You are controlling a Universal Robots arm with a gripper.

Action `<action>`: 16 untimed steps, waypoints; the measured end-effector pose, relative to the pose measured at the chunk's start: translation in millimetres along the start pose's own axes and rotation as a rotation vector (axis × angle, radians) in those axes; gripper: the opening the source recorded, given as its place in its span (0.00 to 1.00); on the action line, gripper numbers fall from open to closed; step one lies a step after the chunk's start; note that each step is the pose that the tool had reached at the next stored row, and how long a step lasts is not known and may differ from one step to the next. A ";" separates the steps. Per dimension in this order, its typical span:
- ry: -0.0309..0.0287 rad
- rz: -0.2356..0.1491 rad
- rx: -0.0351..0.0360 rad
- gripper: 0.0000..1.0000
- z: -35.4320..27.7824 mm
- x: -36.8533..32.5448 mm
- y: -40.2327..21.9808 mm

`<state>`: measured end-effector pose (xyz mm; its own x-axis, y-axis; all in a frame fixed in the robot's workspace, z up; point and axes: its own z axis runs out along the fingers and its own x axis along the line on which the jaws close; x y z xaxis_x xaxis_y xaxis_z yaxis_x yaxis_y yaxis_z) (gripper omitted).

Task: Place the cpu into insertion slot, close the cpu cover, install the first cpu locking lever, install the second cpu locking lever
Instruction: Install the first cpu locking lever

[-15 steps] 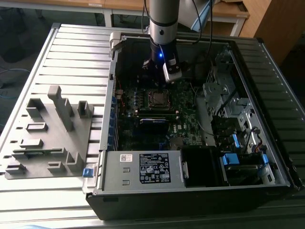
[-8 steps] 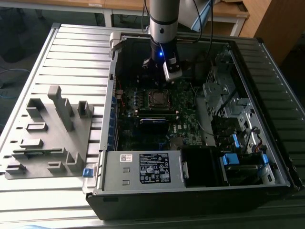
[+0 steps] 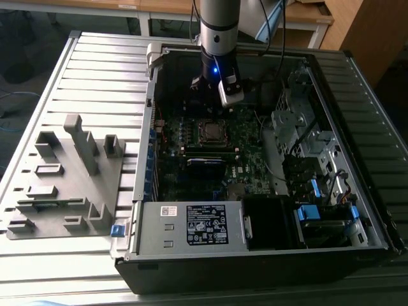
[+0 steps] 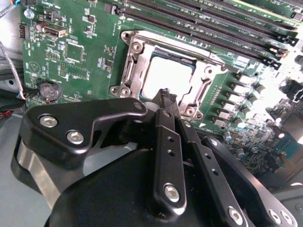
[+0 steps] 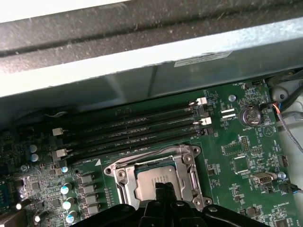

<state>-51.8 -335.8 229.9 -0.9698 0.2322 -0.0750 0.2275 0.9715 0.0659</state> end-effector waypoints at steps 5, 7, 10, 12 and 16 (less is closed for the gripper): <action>-0.0001 0.000 0.0003 0.11 -0.4 -0.6 -0.5; -0.0002 0.000 0.0004 0.11 -0.4 -1.0 -1.3; -0.0002 0.000 0.0007 0.11 -0.5 -1.5 -3.4; -0.0003 0.000 0.0007 0.11 -0.6 -2.0 -5.4; -0.0003 0.000 0.0008 0.11 -0.8 -2.9 -9.2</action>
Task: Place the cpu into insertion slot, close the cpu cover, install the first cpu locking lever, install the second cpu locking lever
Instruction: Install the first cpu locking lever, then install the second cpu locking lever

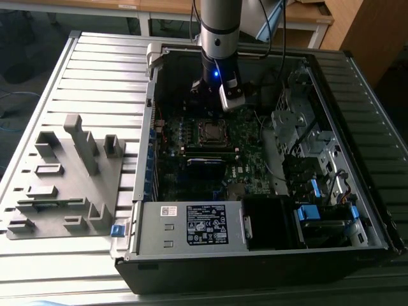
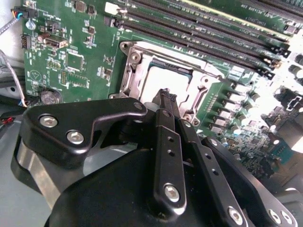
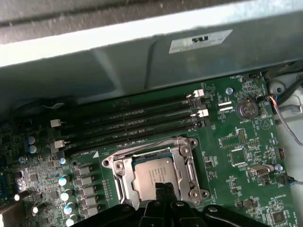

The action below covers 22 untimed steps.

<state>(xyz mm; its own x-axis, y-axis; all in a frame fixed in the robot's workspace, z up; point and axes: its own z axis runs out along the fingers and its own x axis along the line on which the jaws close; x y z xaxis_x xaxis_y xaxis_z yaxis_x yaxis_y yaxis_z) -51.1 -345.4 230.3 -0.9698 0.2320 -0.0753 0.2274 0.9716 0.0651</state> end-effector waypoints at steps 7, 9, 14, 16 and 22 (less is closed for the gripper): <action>0.0000 0.000 0.0007 0.11 -2.5 -0.4 -0.5; -0.0001 0.000 0.0006 0.11 -2.5 -0.4 -0.5; 0.0001 0.000 -0.0001 0.11 -2.6 -0.4 -0.6; 0.0001 0.000 -0.0002 0.11 -2.6 -0.4 -0.6; 0.0001 0.000 -0.0001 0.11 -5.0 -0.5 -0.4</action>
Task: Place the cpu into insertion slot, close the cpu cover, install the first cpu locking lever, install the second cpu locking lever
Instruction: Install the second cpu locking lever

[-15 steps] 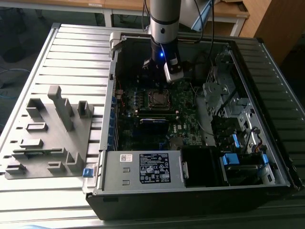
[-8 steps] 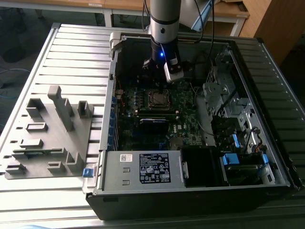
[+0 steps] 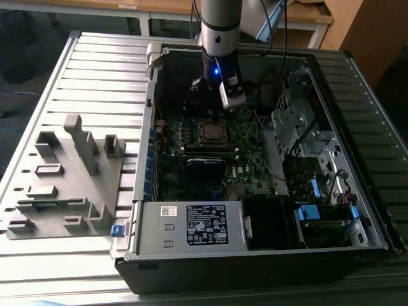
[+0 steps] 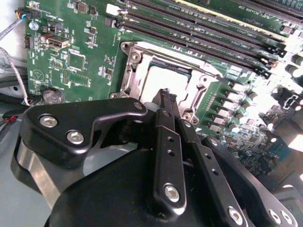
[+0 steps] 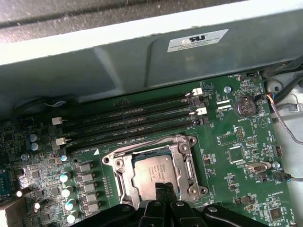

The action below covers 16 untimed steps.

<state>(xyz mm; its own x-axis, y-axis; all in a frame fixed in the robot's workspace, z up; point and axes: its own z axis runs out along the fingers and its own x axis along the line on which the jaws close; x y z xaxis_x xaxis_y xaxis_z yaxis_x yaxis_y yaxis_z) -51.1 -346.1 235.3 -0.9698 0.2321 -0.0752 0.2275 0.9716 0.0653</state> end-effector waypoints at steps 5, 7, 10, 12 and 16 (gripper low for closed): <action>0.0000 0.000 -0.0001 0.11 -5.0 -0.4 0.3; -0.0001 0.000 -0.0004 0.11 -5.0 -0.4 0.4; -0.0001 0.000 -0.0001 0.11 -5.1 -0.4 0.3; 0.0000 0.000 0.0005 0.11 -5.3 -0.5 -0.1; -0.0003 0.000 0.0009 0.11 -5.3 -1.2 -2.9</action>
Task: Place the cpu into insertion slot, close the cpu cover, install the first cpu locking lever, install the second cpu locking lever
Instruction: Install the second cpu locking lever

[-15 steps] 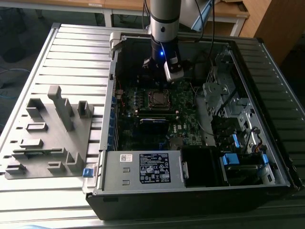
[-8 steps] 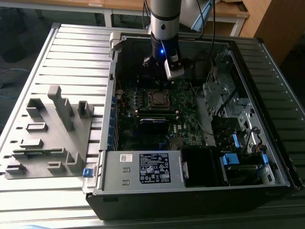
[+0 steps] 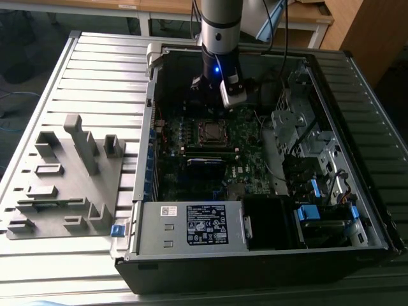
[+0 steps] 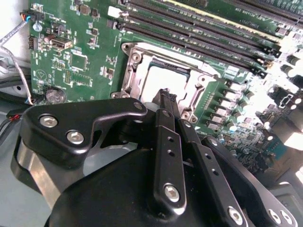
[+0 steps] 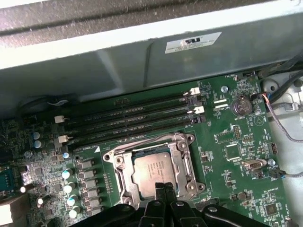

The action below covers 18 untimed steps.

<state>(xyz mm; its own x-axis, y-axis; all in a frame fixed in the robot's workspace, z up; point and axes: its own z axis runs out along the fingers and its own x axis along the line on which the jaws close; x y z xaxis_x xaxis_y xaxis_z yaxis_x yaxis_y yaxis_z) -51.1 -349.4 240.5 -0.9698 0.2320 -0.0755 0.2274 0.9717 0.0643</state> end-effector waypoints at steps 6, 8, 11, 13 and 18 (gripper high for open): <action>-0.0003 0.000 0.0017 0.11 -0.4 -1.6 -6.9; -0.0004 0.000 0.0017 0.11 -0.5 -2.6 -11.1; -0.0003 0.000 0.0018 0.11 -0.9 -4.2 -17.7; -0.0003 0.000 0.0016 0.11 -1.0 -5.2 -22.0; -0.0003 0.000 0.0017 0.11 -1.4 -7.2 -30.1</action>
<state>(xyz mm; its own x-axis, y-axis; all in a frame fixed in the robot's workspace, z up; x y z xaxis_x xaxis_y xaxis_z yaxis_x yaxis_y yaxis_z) -51.1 -380.4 240.5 -0.9698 0.2319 -0.0758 0.2275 0.9718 0.0626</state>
